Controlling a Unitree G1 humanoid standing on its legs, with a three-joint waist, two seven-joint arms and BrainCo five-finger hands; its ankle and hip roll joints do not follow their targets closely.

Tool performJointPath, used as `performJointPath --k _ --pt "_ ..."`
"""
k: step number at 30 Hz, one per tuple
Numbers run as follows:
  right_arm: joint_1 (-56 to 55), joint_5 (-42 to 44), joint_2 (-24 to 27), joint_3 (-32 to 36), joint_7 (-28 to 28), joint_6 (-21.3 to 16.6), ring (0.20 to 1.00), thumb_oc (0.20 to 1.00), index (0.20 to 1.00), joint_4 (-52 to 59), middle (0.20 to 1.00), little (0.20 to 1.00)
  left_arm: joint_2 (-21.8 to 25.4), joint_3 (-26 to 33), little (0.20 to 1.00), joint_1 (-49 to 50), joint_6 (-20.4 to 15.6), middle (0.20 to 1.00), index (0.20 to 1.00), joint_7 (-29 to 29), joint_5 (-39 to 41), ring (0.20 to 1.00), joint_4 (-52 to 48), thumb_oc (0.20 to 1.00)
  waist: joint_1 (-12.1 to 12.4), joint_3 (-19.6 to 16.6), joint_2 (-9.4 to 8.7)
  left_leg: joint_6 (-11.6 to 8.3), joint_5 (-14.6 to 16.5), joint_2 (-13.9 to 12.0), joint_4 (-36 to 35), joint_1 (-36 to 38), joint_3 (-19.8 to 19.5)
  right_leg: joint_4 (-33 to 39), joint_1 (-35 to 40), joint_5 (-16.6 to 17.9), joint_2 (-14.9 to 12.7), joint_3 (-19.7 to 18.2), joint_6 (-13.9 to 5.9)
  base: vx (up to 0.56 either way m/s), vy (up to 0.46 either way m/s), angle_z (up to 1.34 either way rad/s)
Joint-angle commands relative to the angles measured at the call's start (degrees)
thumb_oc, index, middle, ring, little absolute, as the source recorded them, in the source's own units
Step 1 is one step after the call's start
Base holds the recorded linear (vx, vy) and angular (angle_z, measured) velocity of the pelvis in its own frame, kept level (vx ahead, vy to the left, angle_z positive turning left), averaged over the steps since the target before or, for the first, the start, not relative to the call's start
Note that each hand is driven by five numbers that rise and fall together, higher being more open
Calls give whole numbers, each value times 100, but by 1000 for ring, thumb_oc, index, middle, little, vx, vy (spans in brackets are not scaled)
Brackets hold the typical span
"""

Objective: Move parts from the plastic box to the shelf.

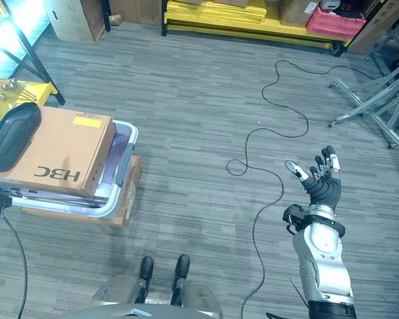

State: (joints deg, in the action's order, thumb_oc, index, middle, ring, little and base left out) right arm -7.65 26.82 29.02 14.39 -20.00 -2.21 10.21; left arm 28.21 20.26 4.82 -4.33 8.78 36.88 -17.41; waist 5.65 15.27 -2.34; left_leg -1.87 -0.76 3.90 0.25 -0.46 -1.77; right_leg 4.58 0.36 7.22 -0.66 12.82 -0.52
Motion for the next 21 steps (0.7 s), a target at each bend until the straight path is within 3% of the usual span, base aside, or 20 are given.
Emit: performJointPath --k 1,4,6,9,12,14,17,18,19,21 --pt "95 -5 172 -6 113 -191 1000 1000 1000 232 1000 1000 285 207 1000 125 -114 1000 1000 -77 -42 1000 -46 1000 48 -348 107 -131 -570 -599 -63 -569 138 -526 98 -580 -400 72 -489 3 -65 6" --pt "88 -102 177 -4 179 -181 1000 1000 1000 166 1000 1000 198 211 1000 206 -41 1000 1000 -176 71 1000 -79 1000 16 -340 87 -166 -482 -621 201 -626 240 -486 113 -585 -388 130 -434 7 -89 13" --pt "28 -95 238 90 70 -253 1000 1000 1000 59 1000 1000 99 91 1000 243 20 1000 1000 -391 125 1000 -70 1000 -77 -271 43 -317 -529 -857 623 -856 576 -405 167 -500 -447 304 -407 19 -40 36" --pt "12 -85 326 190 101 -270 1000 1000 1000 -24 1000 1000 69 44 1000 332 -39 1000 1000 -430 274 1000 -62 1000 -148 -236 105 -410 -727 -1116 563 -833 561 -401 177 -458 -491 299 -411 60 98 64" --pt "-146 -133 363 301 164 -211 1000 1000 1000 28 1000 1000 1 119 1000 488 -75 1000 1000 -461 494 1000 -58 1000 -234 -287 211 -563 -1408 -1643 -111 -603 514 -519 247 -538 -643 281 -451 170 314 31" --pt "-198 -178 445 321 212 -192 1000 1000 1000 52 1000 1000 -9 121 1000 481 -182 1000 1000 -486 510 1000 34 1000 -295 -303 252 -600 -1649 -1929 -318 -536 394 -814 243 -682 -808 240 -476 170 397 16" --pt "-183 -136 556 341 293 -309 1000 1000 1000 32 1000 1000 -49 176 1000 489 -316 1000 1000 -521 631 1000 114 1000 -335 -300 333 -614 -1644 -2174 -456 -430 203 -1318 115 -929 -1055 157 -552 153 636 -5" --pt "48 -130 631 239 290 -405 1000 1000 1000 -130 1000 1000 -90 192 1000 420 -531 1000 1000 -449 568 1000 261 1000 -359 -235 432 -628 -1535 -2306 -441 -386 91 -1910 -108 -1132 -1381 -47 -681 153 992 -33" --pt "190 -54 652 178 264 -417 1000 1000 1000 -208 1000 1000 -102 179 1000 358 -604 1000 1000 -400 503 1000 310 1000 -373 -184 475 -660 -1475 -2323 -268 -391 54 -2145 -205 -1187 -1552 -177 -773 144 1158 -47" --pt "516 -241 633 37 142 -336 1000 1000 1000 -336 1000 1000 -62 125 1000 214 -661 1000 1000 -311 360 1000 384 1000 -376 -89 516 -734 -1054 -2168 345 -451 60 -2384 -327 -1196 -1847 -393 -960 70 789 -24"
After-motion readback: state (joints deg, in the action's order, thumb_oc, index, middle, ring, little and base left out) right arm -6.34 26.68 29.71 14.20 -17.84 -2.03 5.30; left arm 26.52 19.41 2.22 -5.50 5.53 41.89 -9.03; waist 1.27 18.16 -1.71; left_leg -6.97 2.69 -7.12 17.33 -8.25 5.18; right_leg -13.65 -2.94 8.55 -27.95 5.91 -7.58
